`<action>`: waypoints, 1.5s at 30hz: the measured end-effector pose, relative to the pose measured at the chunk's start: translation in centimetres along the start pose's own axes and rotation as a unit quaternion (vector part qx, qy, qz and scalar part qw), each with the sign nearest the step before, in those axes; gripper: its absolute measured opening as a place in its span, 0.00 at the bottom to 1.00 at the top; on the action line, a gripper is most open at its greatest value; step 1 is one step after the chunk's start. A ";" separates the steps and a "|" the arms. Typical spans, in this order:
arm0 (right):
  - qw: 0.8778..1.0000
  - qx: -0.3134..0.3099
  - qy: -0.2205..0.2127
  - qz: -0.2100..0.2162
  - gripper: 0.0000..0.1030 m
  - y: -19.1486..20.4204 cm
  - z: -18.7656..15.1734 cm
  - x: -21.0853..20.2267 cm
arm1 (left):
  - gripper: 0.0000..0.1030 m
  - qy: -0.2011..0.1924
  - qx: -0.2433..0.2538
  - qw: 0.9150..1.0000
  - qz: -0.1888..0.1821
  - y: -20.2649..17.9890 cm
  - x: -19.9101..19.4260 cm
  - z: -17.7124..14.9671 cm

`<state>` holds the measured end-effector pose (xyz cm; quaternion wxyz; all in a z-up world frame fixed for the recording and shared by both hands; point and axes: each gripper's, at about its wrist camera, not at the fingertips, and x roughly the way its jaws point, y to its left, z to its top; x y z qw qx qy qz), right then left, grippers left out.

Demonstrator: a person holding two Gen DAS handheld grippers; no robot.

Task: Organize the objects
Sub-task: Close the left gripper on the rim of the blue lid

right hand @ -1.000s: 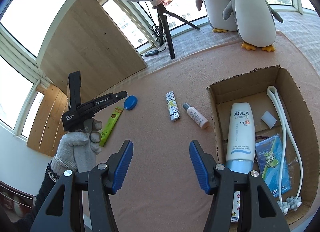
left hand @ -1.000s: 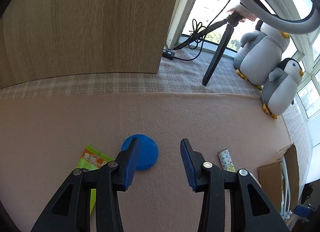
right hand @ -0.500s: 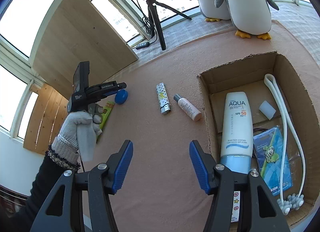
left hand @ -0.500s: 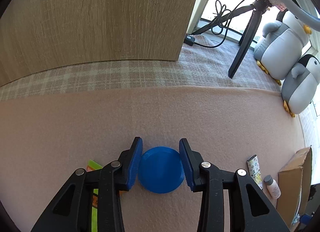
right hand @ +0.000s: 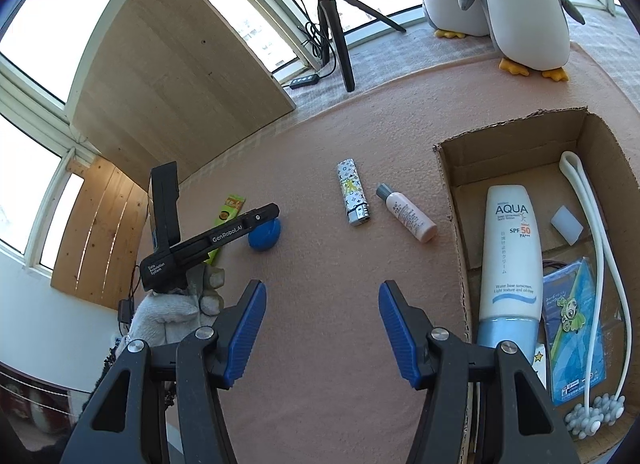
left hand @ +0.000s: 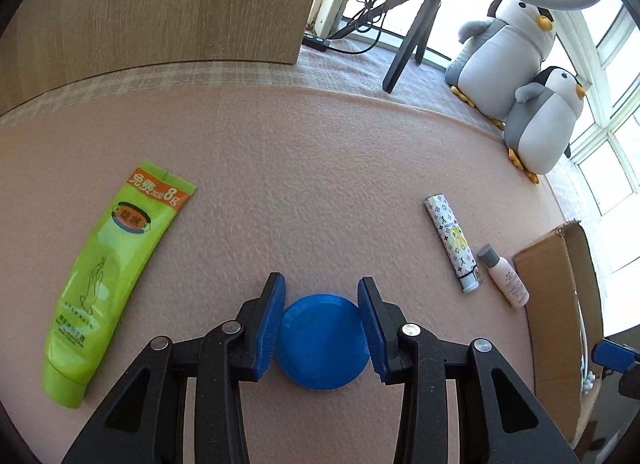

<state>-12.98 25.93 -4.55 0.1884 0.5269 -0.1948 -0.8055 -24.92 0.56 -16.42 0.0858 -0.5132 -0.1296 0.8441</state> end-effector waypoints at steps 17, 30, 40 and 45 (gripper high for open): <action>0.999 -0.020 0.042 0.008 0.53 1.1 -2.8 3.4 | 0.48 0.015 -0.008 0.998 -0.053 -2.5 -5.9 -10.5; 0.993 -0.035 0.115 0.020 0.53 3.0 -4.7 9.1 | 0.51 0.023 0.007 0.997 -0.077 -1.3 -7.4 -11.8; 0.990 -0.026 0.138 0.022 0.44 2.6 -4.7 11.3 | 0.43 0.031 0.011 0.995 -0.092 -1.9 -6.5 -11.9; 0.988 -0.029 0.150 0.029 0.28 2.6 -4.8 12.2 | 0.39 0.032 0.026 0.995 -0.087 -2.6 -6.3 -12.1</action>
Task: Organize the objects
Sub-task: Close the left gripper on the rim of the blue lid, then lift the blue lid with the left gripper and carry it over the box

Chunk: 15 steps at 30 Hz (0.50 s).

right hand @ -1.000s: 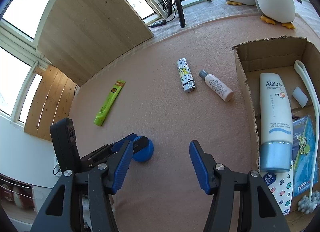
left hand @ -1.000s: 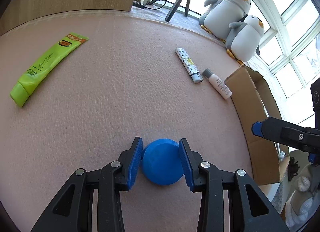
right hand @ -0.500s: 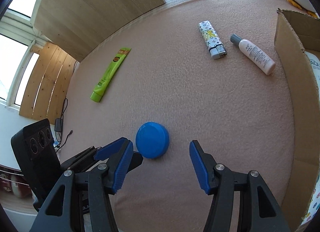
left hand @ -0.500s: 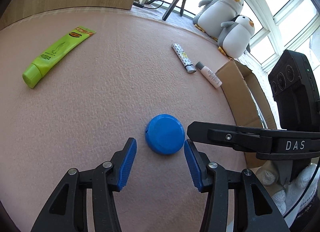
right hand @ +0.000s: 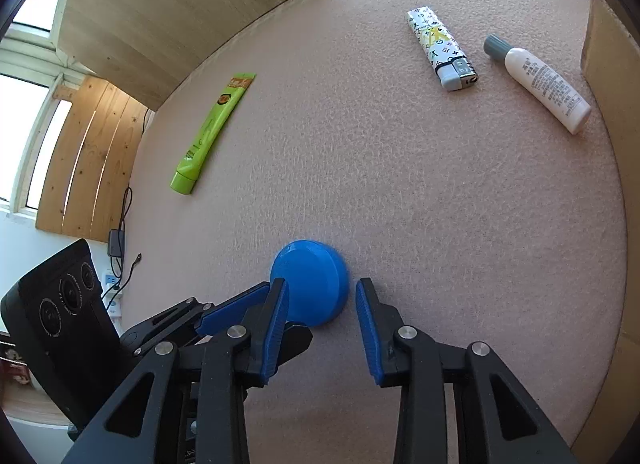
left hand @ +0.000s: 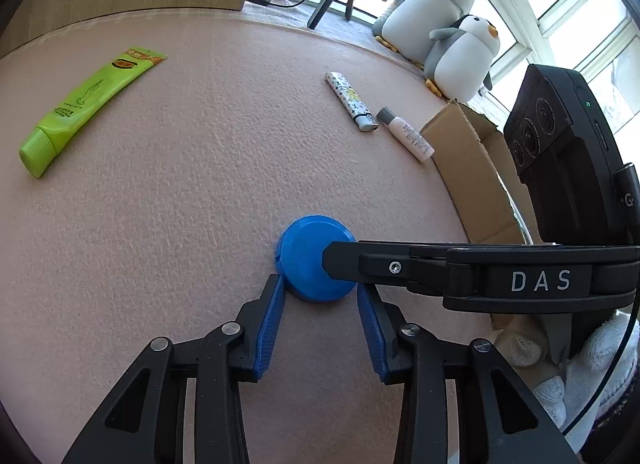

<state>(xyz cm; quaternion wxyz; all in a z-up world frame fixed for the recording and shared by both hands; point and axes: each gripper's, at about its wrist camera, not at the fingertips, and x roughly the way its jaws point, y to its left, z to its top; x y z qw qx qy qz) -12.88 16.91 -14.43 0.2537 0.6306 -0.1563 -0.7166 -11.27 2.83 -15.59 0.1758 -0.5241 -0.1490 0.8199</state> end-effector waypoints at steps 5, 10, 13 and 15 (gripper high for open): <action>1.000 -0.013 -0.007 -0.012 0.27 0.5 -0.1 -0.3 | 0.39 -0.008 0.014 1.000 0.001 -1.0 -0.6 0.0; 1.000 -0.015 -0.021 -0.011 0.27 0.5 -0.4 -2.1 | 0.39 -0.019 0.035 0.999 -0.006 -2.9 -1.4 0.3; 0.999 -0.013 -0.037 -0.012 0.27 0.2 -0.8 -3.7 | 0.39 -0.025 0.048 0.998 -0.017 -4.5 -1.9 0.6; 0.998 -0.013 -0.052 -0.014 0.27 0.0 -1.3 -5.2 | 0.39 -0.028 0.059 0.998 -0.026 -5.8 -2.2 0.8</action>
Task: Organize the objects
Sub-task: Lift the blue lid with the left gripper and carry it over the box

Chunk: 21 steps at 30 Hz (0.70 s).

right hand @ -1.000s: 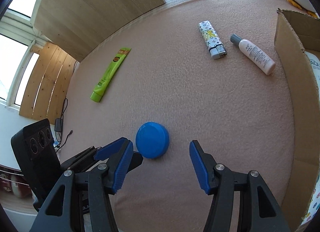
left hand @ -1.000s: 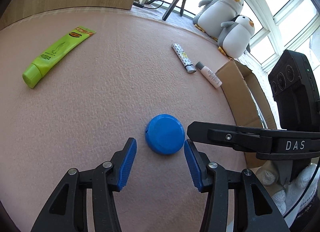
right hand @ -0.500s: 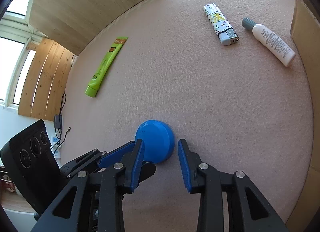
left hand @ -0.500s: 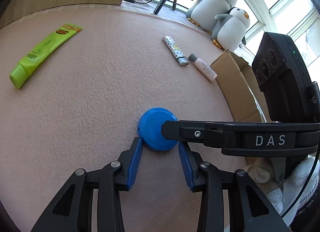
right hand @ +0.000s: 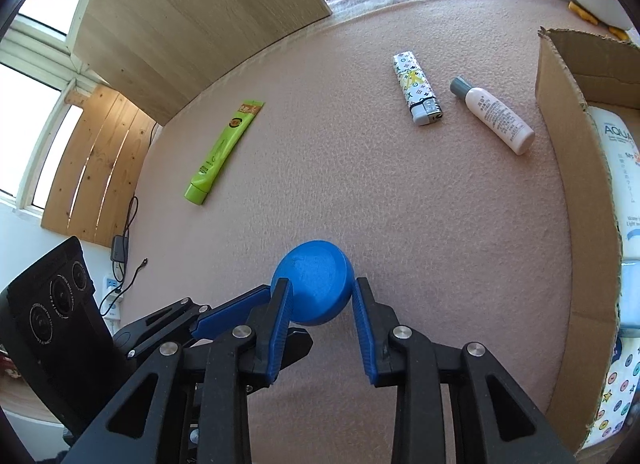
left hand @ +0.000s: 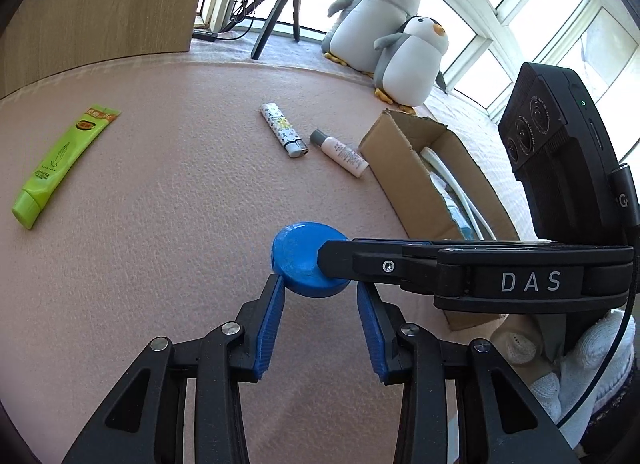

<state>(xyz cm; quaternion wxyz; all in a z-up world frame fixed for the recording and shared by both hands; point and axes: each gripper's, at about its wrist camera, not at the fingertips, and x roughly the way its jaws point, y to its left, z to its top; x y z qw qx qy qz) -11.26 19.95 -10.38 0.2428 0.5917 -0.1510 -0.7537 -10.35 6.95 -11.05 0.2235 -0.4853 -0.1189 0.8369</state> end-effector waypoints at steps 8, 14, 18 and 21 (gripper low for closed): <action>0.998 0.020 -0.060 -0.011 0.27 -2.2 -1.4 -6.4 | 0.39 -0.008 0.042 0.998 -0.046 -5.8 0.3 1.5; 0.993 0.049 -0.098 -0.031 0.27 -4.9 -2.7 -10.4 | 0.39 0.003 0.073 0.994 -0.078 -10.3 2.1 1.7; 0.990 0.066 -0.114 -0.046 0.27 -6.8 -3.7 -12.5 | 0.39 0.012 0.090 0.991 -0.093 -12.8 3.3 1.7; 0.988 0.080 -0.124 -0.051 0.27 -8.1 -4.4 -13.7 | 0.39 0.018 0.100 0.990 -0.102 -14.4 4.2 1.7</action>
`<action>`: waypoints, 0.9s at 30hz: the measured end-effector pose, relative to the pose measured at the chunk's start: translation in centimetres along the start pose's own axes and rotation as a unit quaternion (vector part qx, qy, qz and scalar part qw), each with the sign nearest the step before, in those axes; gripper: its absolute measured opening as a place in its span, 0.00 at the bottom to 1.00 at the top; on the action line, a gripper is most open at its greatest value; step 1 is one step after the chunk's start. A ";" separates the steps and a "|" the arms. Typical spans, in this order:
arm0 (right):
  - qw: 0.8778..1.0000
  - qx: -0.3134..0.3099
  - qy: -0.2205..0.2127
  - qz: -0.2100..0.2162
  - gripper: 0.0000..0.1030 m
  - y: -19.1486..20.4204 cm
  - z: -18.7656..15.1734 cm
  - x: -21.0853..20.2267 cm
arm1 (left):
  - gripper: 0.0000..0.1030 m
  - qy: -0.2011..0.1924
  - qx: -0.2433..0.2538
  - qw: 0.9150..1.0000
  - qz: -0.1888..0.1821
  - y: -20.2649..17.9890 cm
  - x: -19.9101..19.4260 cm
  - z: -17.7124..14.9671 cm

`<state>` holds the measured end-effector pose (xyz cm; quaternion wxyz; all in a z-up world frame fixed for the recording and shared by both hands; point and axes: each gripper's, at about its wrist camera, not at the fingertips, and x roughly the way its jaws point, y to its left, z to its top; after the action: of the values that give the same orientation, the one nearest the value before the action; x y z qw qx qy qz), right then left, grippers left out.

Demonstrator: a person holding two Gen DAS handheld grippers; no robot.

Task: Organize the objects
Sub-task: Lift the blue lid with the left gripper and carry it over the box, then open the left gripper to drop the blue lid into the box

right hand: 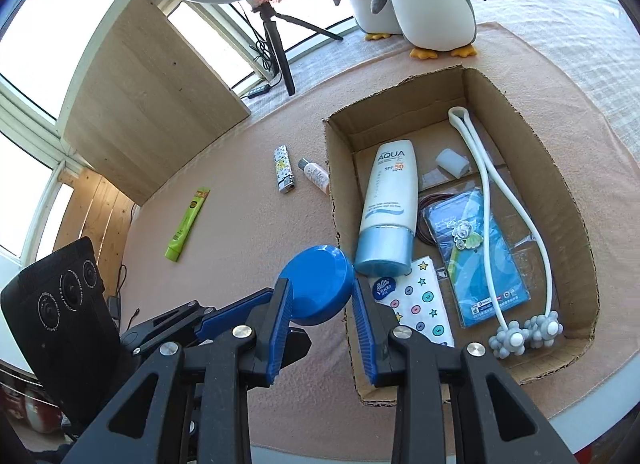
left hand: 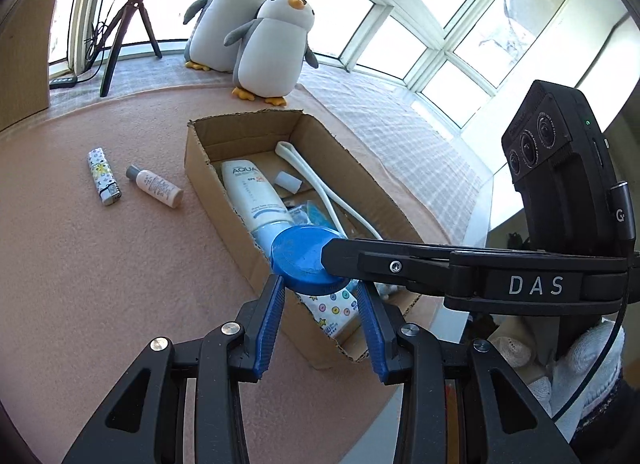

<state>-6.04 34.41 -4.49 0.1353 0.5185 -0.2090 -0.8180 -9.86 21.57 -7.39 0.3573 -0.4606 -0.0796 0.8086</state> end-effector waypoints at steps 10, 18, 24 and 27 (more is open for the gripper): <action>0.999 0.026 -0.018 -0.012 0.27 -3.1 -0.2 -2.2 | 0.39 0.012 0.020 1.000 -0.017 -2.1 1.9 0.6; 0.999 0.026 -0.023 -0.021 0.27 -3.1 -0.2 -2.1 | 0.39 0.008 0.017 1.000 -0.009 -1.5 1.2 0.5; 0.999 0.029 -0.018 -0.018 0.34 -2.6 -0.1 -1.5 | 0.39 -0.002 -0.001 1.000 0.008 0.4 -0.4 0.3; 0.999 0.025 -0.019 -0.016 0.42 -1.9 0.1 -1.0 | 0.39 -0.009 -0.015 1.000 0.019 1.7 -1.5 0.0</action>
<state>-5.70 36.52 -4.54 0.1049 0.5093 -0.2236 -0.8244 -10.28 19.31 -7.11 0.3338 -0.4602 -0.0863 0.8181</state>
